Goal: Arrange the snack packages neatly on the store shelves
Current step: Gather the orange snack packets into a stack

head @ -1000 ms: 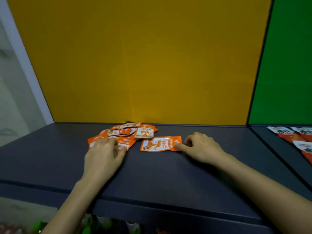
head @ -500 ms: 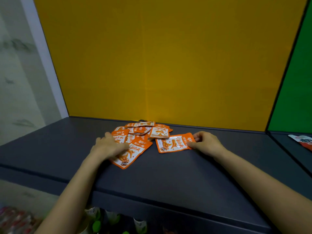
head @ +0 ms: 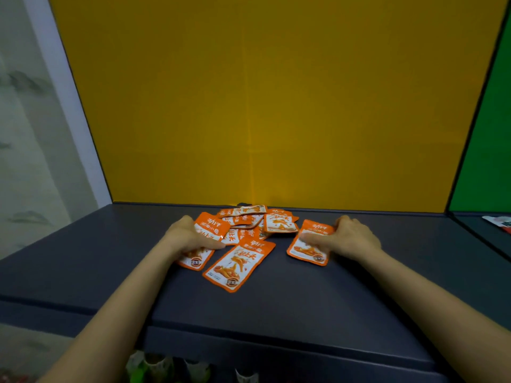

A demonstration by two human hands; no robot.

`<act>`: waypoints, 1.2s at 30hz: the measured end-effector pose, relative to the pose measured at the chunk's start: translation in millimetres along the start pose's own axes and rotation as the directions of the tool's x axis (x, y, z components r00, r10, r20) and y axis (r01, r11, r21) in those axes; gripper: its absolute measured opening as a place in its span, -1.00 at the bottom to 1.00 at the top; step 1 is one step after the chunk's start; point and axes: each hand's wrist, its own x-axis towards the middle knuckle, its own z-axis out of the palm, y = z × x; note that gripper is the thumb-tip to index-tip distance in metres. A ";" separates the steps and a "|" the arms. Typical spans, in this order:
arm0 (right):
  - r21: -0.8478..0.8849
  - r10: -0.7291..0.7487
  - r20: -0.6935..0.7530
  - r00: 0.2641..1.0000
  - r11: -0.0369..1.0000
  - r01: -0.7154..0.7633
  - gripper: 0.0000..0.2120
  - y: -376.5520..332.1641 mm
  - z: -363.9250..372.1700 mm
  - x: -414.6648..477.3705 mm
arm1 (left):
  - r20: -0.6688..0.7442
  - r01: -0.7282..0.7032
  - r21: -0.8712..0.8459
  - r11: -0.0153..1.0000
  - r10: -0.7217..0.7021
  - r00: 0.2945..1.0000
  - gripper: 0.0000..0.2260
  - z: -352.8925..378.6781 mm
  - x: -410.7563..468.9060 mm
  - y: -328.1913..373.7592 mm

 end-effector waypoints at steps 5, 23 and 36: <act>0.043 0.083 -0.025 0.996 0.996 -0.082 -0.10 -12.3 5.1 2.0 | 0.021 -0.155 -0.325 0.933 0.171 0.985 -0.69 -15.8 7.5 -0.7; 0.273 0.022 -0.072 0.997 0.962 -0.001 -0.30 0.8 0.3 0.6 | -0.022 -0.314 0.123 0.941 0.319 0.947 -0.31 92.9 35.5 104.6; 0.295 -0.010 -0.099 0.995 0.955 0.039 -0.31 -1.5 -0.4 6.0 | 0.095 -0.342 -0.230 0.911 0.370 0.924 -0.24 83.6 22.2 115.5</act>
